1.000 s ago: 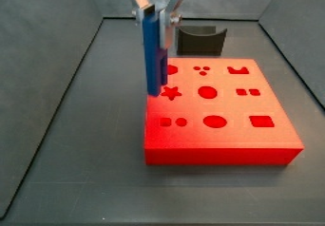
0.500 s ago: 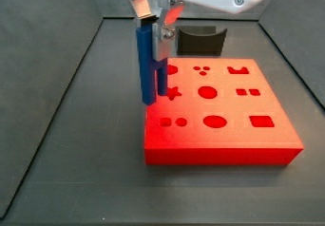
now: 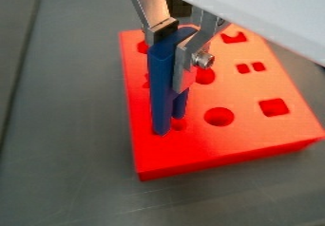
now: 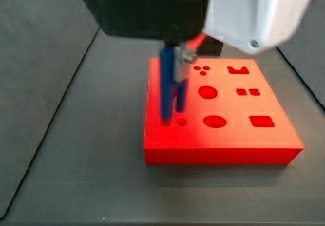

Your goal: Insert the square-circle object.

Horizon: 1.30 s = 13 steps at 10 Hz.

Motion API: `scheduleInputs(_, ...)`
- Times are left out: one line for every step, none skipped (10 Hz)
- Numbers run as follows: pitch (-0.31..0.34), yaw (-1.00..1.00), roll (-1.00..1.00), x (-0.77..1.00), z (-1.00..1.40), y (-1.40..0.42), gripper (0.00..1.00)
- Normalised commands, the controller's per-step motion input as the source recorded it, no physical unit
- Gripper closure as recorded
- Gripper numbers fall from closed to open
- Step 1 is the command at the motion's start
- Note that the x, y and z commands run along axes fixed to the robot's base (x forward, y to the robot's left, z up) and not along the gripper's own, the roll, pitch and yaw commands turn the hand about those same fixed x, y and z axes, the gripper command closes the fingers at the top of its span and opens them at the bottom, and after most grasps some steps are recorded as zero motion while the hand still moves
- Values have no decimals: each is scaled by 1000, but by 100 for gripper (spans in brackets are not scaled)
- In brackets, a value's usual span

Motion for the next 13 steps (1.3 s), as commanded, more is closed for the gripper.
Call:
scheduleInputs(0, -666, 0, 446, -17, -60, 100)
scheduleInputs(0, -757, 0, 329, 0, -37, 100)
scheduleInputs(0, -826, 21, 211, 0, 0, 100)
scheduleInputs(0, -909, 150, 0, 0, 0, 100)
scheduleInputs(44, -817, 269, 0, 0, 0, 100)
scheduleInputs(163, -623, 406, -26, -26, 0, 100)
scheduleInputs(217, -520, 464, -94, 0, 0, 100)
scheduleInputs(221, -471, 496, -129, 51, 0, 100)
scheduleInputs(213, -449, 500, -86, 51, 0, 100)
scheduleInputs(143, -500, 299, 160, -77, -97, 100)
scheduleInputs(53, -746, 67, 171, -183, 0, 100)
scheduleInputs(0, -960, -30, 94, -131, 0, 100)
scheduleInputs(21, -689, -3, 71, 0, 0, 100)
